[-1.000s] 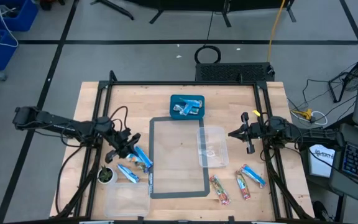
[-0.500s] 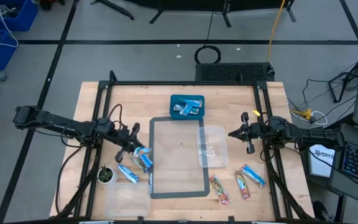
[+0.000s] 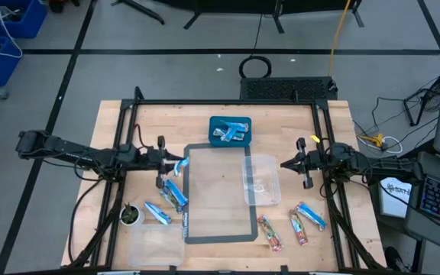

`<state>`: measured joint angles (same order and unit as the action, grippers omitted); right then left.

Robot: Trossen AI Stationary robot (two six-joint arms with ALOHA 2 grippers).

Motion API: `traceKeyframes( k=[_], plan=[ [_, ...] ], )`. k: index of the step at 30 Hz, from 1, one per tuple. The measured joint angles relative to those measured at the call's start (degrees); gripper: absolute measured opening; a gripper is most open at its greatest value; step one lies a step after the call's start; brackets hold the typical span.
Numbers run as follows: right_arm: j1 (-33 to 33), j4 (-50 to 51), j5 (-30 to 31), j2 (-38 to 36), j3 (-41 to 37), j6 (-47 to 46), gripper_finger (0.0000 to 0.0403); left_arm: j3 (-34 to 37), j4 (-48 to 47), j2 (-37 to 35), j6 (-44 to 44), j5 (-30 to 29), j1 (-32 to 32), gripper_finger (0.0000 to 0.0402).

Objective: Pick and place Granola Bars by type
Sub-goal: Put the orange granola bar into the blue bin

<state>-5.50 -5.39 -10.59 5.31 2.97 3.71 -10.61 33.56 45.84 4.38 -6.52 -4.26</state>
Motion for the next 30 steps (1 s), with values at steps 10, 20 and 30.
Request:
traceKeyframes(
  k=[10, 20, 30],
  plan=[
    [0.0, 0.0, 0.0, 0.02, 0.01, 0.0, 0.0004, 0.0, 4.97, 0.0, 0.8, -1.6, 6.26, 0.0065],
    [-0.02, 0.0, 0.0, 0.02, 0.01, 0.01, 0.0004, -0.66, 7.09, 0.1, -0.41, 4.98, 16.65, 0.0037],
    [-0.01, 0.0, -0.01, 0.02, -0.01, 0.01, 0.0004, -8.48, 6.87, 13.43, -0.85, 7.3, 23.51, 0.0037]
  ],
)
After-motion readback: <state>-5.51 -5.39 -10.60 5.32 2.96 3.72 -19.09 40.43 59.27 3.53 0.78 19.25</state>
